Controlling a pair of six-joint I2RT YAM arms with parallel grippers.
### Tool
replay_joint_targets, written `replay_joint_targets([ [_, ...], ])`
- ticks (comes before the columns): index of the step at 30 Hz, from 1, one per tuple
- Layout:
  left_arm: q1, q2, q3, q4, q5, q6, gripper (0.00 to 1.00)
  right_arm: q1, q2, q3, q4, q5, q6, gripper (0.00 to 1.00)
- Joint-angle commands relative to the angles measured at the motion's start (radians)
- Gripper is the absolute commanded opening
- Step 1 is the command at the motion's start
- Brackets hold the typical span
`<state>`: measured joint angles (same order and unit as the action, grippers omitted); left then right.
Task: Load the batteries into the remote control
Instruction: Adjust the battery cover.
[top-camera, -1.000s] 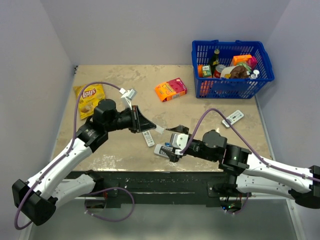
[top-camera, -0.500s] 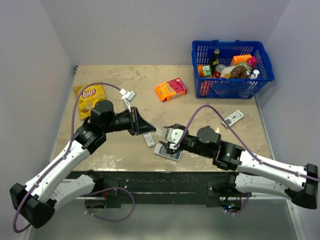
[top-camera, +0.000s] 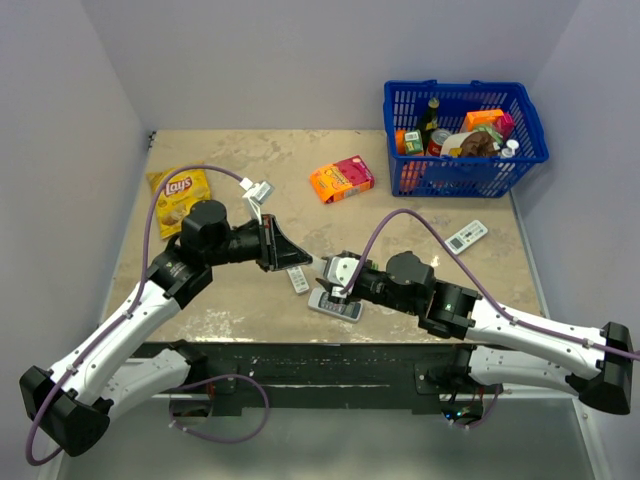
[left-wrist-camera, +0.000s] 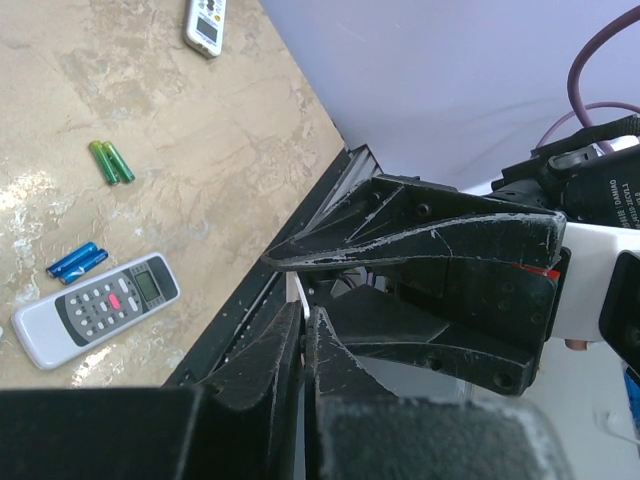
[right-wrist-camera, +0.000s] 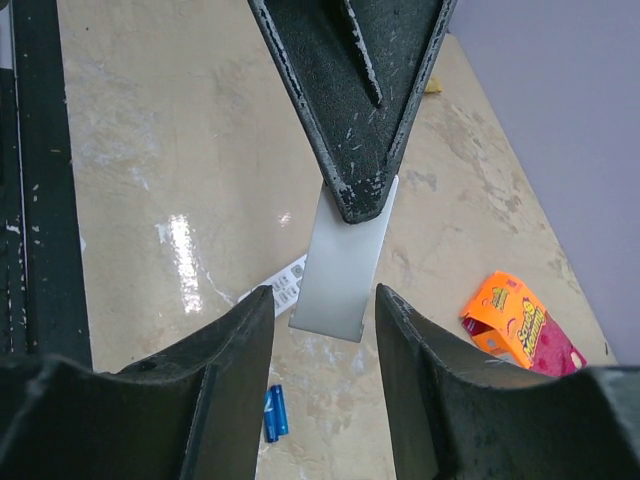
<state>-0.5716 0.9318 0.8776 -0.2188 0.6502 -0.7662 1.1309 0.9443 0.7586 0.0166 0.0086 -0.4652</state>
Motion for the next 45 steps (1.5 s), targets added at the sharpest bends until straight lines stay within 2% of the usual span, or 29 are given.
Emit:
replay_joint_targets([
  [1, 0.006, -0.007, -0.002, 0.027, 0.029, -0.021, 0.00, -0.006, -0.002, 0.039, 0.046, 0.004, -0.010, 0.46],
  [6, 0.006, -0.007, 0.000, 0.038, 0.034, -0.028, 0.00, -0.006, 0.004, 0.041, 0.048, 0.013, -0.010, 0.37],
  [12, 0.006, 0.005, 0.000, 0.004, 0.011, -0.031, 0.00, -0.006, -0.002, 0.036, 0.042, 0.024, 0.003, 0.12],
  [15, 0.006, 0.015, 0.015, -0.053, -0.064, -0.025, 0.30, -0.005, 0.002, 0.028, 0.036, 0.047, 0.025, 0.08],
  [16, 0.004, 0.018, 0.023, -0.072, -0.090, -0.019, 0.51, -0.006, -0.001, 0.021, 0.040, 0.060, 0.033, 0.08],
  [19, 0.004, 0.018, 0.064, -0.172, -0.251, -0.001, 0.80, -0.008, 0.002, -0.007, 0.057, 0.137, 0.079, 0.07],
  [23, 0.004, 0.041, 0.138, -0.333, -0.582, -0.002, 0.92, -0.017, -0.004, -0.056, 0.082, 0.263, 0.155, 0.07],
  [26, 0.004, 0.096, 0.147, -0.366, -0.720, -0.024, 0.93, -0.037, -0.012, -0.093, 0.114, 0.378, 0.217, 0.05],
  [28, 0.003, 0.142, 0.144, -0.372, -0.759, -0.042, 0.93, -0.052, -0.015, -0.107, 0.137, 0.460, 0.261, 0.03],
  [32, -0.030, 0.293, 0.127, -0.378, -0.900, -0.091, 0.93, -0.059, -0.021, -0.145, 0.169, 0.574, 0.303, 0.04],
  [36, -0.073, 0.433, 0.155, -0.367, -0.981, -0.140, 0.93, -0.069, -0.041, -0.177, 0.216, 0.602, 0.322, 0.04],
  [40, -0.106, 0.597, 0.256, -0.437, -1.083, -0.206, 0.90, -0.082, -0.068, -0.220, 0.269, 0.590, 0.330, 0.04],
  [45, -0.129, 0.778, 0.336, -0.484, -1.094, -0.306, 0.78, -0.088, -0.078, -0.229, 0.273, 0.594, 0.333, 0.04],
])
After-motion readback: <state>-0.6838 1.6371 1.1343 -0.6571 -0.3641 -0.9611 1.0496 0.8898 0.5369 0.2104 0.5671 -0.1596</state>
